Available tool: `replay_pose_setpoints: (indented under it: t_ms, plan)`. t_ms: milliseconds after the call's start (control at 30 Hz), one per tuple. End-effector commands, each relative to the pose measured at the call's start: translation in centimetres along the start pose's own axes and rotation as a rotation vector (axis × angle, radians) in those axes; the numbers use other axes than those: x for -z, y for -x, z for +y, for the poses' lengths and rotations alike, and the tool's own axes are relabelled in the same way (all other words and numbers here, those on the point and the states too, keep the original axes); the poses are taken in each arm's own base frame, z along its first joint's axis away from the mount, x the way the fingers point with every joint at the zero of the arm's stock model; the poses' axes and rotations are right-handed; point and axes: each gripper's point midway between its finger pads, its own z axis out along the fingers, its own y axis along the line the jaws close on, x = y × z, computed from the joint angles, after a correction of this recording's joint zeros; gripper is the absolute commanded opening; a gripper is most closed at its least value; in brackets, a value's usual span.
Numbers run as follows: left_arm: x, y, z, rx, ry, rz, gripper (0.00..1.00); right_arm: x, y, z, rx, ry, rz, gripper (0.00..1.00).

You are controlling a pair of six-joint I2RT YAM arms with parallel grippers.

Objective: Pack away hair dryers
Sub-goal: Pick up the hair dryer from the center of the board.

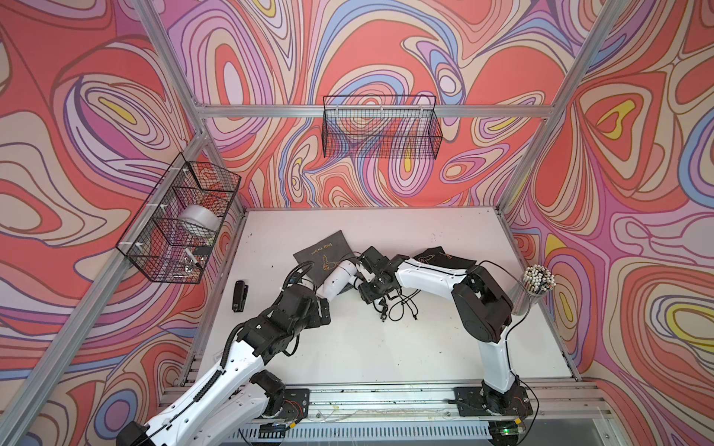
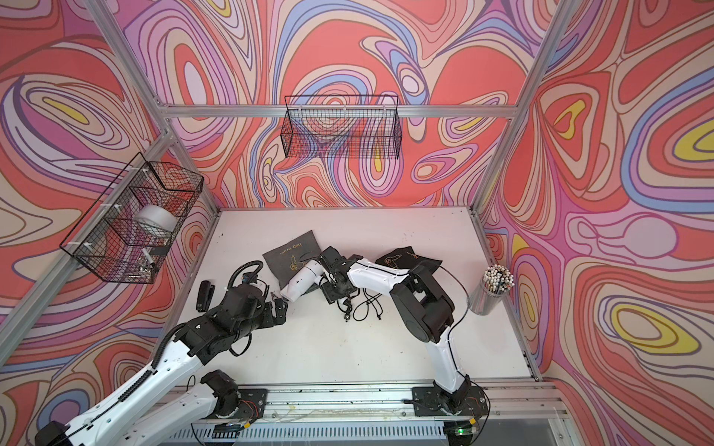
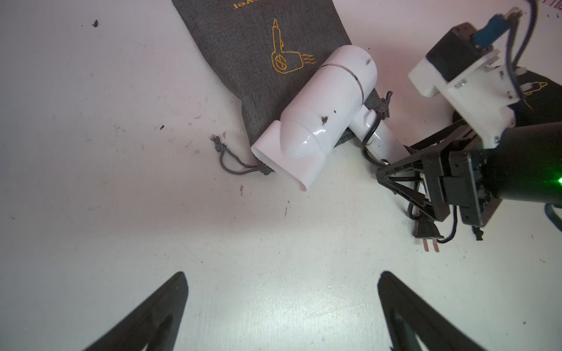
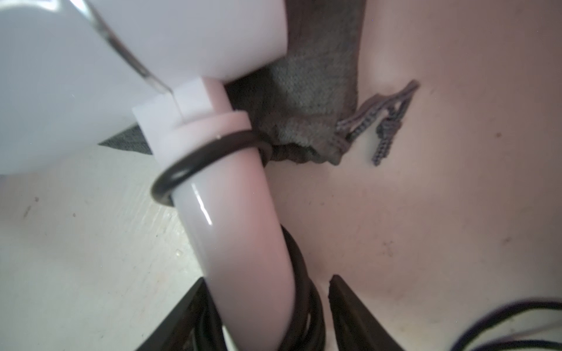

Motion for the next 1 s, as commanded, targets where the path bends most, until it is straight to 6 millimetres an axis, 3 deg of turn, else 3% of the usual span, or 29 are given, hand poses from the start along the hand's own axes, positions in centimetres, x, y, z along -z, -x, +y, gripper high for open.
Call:
replay_pose_setpoints:
  t_ms: [0,100,300,567,733,967]
  plan:
    - [0.1,-0.9,0.8,0.012,0.024,0.027,1.0,-0.6,-0.4,0.4,0.029,0.01,0.029,0.59]
    - [0.1,-0.9,0.9,0.012,0.024,0.026,1.0,-0.3,-0.2,0.6,0.029,0.022,0.01,0.52]
    - [0.2,-0.5,0.8,0.014,0.024,0.017,1.0,1.3,0.6,0.8,0.027,0.034,-0.078,0.27]
    - [0.9,1.9,-0.7,-0.028,-0.006,-0.025,1.0,5.4,1.4,0.6,0.051,0.005,-0.227,0.18]
    - [1.7,4.9,-2.8,-0.098,-0.07,-0.068,1.0,8.8,1.9,0.1,0.079,-0.033,-0.326,0.12]
    - [1.6,8.2,-6.5,-0.165,-0.268,-0.053,1.0,11.5,1.7,-0.7,0.109,-0.088,-0.399,0.05]
